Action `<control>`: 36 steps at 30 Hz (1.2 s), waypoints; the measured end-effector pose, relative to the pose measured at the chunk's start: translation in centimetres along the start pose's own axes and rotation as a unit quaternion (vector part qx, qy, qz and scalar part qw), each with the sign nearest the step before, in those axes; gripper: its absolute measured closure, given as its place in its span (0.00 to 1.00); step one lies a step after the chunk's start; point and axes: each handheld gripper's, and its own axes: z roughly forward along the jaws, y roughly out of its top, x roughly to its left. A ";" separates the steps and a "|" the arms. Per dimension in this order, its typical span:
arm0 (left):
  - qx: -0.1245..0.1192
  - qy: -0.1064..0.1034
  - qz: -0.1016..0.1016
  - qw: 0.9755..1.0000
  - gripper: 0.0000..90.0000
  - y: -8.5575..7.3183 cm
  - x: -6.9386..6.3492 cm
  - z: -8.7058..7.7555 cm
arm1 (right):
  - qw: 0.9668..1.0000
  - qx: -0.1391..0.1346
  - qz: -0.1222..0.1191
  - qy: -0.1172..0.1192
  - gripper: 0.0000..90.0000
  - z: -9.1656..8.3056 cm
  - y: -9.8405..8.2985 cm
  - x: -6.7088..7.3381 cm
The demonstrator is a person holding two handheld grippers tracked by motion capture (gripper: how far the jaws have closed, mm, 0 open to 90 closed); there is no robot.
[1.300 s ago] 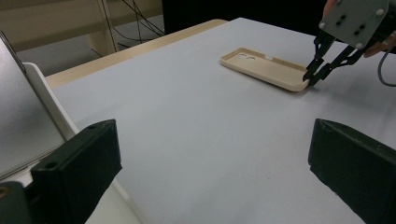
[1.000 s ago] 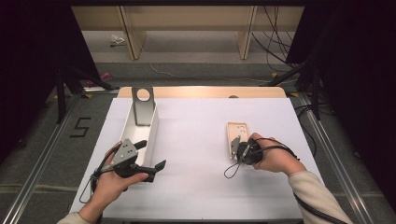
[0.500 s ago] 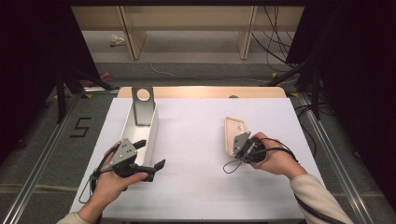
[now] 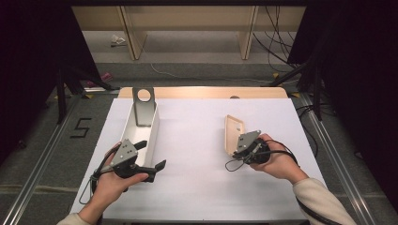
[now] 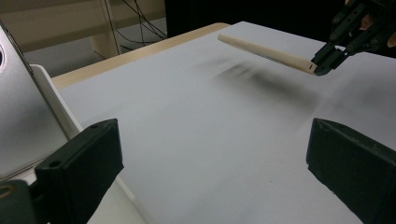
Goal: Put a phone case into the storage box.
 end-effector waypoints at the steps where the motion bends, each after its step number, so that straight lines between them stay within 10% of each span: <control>1: 0.000 0.000 0.000 1.000 0.04 0.0 0.0 0.0 | 1.000 -0.005 0.002 0.000 0.95 0.0 0.0 0.1; 36: 0.005 -0.003 -0.014 1.000 0.09 2.5 -0.3 1.6 | 0.996 -0.081 0.009 0.035 0.95 -0.6 2.1 3.2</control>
